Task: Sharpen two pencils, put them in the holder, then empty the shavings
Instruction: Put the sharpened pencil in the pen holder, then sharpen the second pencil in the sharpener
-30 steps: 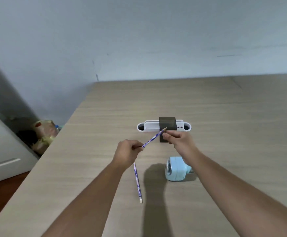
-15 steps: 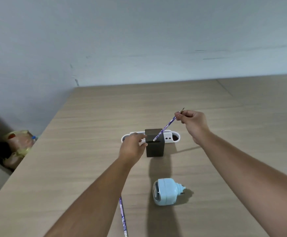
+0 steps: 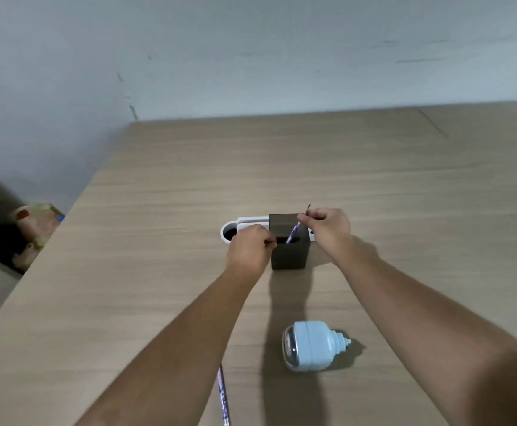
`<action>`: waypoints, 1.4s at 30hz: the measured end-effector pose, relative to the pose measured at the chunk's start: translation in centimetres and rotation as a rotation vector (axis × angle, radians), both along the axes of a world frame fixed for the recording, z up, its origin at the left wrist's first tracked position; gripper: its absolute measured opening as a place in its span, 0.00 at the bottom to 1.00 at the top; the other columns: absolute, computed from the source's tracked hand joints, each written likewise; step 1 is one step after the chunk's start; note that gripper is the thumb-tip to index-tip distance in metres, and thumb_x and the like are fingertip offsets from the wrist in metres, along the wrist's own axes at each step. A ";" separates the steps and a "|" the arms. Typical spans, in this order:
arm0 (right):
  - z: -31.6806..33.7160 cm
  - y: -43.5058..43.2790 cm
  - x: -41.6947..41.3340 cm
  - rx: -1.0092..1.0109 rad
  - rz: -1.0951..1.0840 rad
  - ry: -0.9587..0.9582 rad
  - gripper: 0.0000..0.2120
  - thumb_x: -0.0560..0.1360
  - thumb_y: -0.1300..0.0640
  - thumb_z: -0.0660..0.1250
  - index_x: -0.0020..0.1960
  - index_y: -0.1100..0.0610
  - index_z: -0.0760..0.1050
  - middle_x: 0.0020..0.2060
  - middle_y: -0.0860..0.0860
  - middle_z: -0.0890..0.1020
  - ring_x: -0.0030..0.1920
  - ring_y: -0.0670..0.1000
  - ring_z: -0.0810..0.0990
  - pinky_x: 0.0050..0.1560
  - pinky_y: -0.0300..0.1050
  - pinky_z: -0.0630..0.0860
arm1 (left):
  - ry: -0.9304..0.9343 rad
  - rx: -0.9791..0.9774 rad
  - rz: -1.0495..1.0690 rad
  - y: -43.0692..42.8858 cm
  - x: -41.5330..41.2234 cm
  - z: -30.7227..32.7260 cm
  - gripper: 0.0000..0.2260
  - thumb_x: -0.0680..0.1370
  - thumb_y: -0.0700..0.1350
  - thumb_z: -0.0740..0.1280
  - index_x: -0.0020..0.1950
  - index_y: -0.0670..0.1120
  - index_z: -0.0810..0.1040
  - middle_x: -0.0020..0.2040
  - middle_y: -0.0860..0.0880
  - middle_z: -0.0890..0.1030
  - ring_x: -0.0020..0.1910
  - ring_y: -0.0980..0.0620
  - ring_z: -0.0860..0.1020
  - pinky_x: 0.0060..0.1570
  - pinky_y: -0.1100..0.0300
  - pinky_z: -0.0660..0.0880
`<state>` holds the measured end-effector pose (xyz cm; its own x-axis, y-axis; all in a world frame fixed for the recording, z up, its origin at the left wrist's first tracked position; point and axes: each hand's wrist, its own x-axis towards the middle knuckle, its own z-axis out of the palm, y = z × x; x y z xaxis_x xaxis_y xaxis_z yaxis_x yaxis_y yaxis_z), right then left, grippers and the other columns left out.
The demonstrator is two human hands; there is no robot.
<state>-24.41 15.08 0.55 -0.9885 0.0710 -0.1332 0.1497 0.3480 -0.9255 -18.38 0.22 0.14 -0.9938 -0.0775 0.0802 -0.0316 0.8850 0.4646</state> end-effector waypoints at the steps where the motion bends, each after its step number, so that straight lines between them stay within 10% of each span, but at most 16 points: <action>1: -0.3 0.0 0.0 0.018 0.004 -0.005 0.07 0.68 0.55 0.73 0.43 0.58 0.83 0.34 0.52 0.81 0.35 0.49 0.74 0.40 0.43 0.70 | -0.002 0.002 0.000 0.0 0.0 -0.1 0.08 0.76 0.43 0.65 0.50 0.44 0.84 0.50 0.46 0.83 0.51 0.46 0.78 0.52 0.54 0.74; 8: 0.5 1.2 1.0 -0.026 -0.005 -0.005 0.22 0.70 0.55 0.72 0.62 0.61 0.75 0.34 0.49 0.79 0.44 0.49 0.78 0.49 0.41 0.70 | 0.064 0.105 0.069 -0.4 1.2 0.5 0.10 0.76 0.38 0.64 0.54 0.44 0.82 0.52 0.47 0.84 0.51 0.46 0.80 0.54 0.57 0.75; 16: 1.9 3.4 9.2 0.049 0.268 0.103 0.13 0.68 0.56 0.74 0.52 0.53 0.81 0.36 0.46 0.78 0.31 0.42 0.71 0.40 0.36 0.69 | -0.220 0.018 0.325 -3.8 8.7 0.1 0.08 0.74 0.49 0.66 0.47 0.45 0.75 0.47 0.43 0.82 0.50 0.41 0.79 0.48 0.52 0.77; 22: 1.3 4.7 14.8 0.469 0.610 0.141 0.27 0.63 0.45 0.75 0.60 0.48 0.76 0.59 0.47 0.78 0.60 0.48 0.72 0.62 0.41 0.66 | -0.529 0.022 0.452 -4.3 15.6 -3.3 0.21 0.74 0.56 0.64 0.59 0.42 0.69 0.59 0.41 0.77 0.60 0.40 0.76 0.55 0.53 0.73; 30: -0.7 4.8 17.5 0.821 0.702 0.210 0.32 0.67 0.49 0.73 0.68 0.49 0.68 0.64 0.48 0.73 0.61 0.53 0.69 0.62 0.46 0.65 | -0.515 -0.033 0.358 -2.2 20.4 -5.8 0.14 0.79 0.49 0.56 0.59 0.42 0.71 0.60 0.41 0.75 0.61 0.41 0.74 0.57 0.51 0.71; 42: 0.4 3.7 17.8 0.985 0.720 0.216 0.31 0.66 0.50 0.74 0.66 0.51 0.68 0.60 0.51 0.75 0.60 0.54 0.71 0.58 0.50 0.70 | -0.434 0.170 0.074 -4.1 22.4 -3.9 0.08 0.79 0.40 0.55 0.54 0.41 0.71 0.43 0.41 0.79 0.38 0.44 0.75 0.33 0.57 0.69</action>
